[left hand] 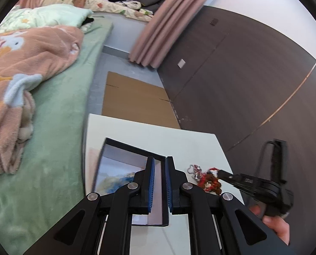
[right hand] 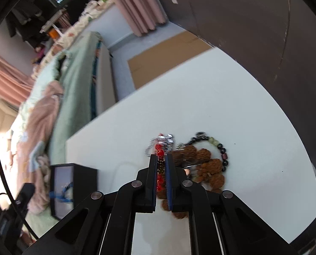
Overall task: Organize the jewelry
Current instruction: 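Carry the blue bracelet into the box with the left tool while the right tool grasps the red bracelet, then lower the red bracelet into the black box and open the right tool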
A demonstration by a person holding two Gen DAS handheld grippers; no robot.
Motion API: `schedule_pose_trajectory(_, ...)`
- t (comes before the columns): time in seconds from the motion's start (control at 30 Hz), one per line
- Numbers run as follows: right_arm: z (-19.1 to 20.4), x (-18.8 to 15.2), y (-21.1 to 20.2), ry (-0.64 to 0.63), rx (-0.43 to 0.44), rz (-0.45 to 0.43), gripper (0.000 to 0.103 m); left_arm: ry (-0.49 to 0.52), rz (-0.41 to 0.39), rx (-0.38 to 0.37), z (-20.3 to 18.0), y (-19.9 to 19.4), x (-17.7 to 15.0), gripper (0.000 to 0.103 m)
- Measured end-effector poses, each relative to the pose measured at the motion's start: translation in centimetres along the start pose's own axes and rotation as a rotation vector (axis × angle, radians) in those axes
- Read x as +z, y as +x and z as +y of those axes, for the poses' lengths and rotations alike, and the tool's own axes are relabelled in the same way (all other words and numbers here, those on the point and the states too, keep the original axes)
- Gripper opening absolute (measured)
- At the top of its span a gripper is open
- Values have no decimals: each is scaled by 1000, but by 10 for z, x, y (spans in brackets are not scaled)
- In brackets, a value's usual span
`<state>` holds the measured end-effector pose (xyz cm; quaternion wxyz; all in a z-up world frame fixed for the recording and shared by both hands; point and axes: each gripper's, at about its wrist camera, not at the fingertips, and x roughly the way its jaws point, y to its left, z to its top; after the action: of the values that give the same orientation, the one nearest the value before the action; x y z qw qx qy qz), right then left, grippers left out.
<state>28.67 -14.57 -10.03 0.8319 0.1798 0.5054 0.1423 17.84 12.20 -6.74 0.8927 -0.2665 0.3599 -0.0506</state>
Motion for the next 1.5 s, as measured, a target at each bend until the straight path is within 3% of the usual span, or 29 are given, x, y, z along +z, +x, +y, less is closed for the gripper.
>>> schedule_pose_trajectory(0.1,11,-3,-14,-17,65,-35,9,-5,-1,7,2,-3,0,22)
schedule_pose_trajectory(0.17,21,-6,-22,-34,126,-50,9,3,-13,16,1,-8,0,59)
schedule_pose_trajectory(0.23,34,-8,-27,-56,180,-61,9,10,-32,24,1,-13,0,75)
schedule_pose_trajectory(0.53,98,-26,-32,-158,393,-55,9,-19,-61,73,17,-31,2,77)
schedule_pose_trajectory(0.67,129,-37,-26,-232,447,-21,10,-45,-76,93,30,-35,4,90)
schedule_pose_trajectory(0.7,132,-38,-23,-249,444,-4,21,-56,-81,96,33,-36,4,90)
schedule_pose_trajectory(0.73,136,-40,-20,-259,440,15,45,-67,-83,98,36,-37,5,91)
schedule_pose_trajectory(0.8,130,-40,-18,-236,423,2,76,-89,-88,98,43,-38,6,94)
schedule_pose_trajectory(0.83,124,-39,-20,-219,408,-19,78,-93,-89,96,44,-39,7,98)
schedule_pose_trajectory(1.13,57,-14,-38,-69,342,-51,79,-66,-75,52,26,-28,7,102)
schedule_pose_trajectory(1.33,17,-3,-62,-20,233,-98,79,-14,-67,42,-2,-18,1,102)
schedule_pose_trajectory(1.5,-12,2,-64,23,176,-79,79,30,-59,36,-26,-4,-6,102)
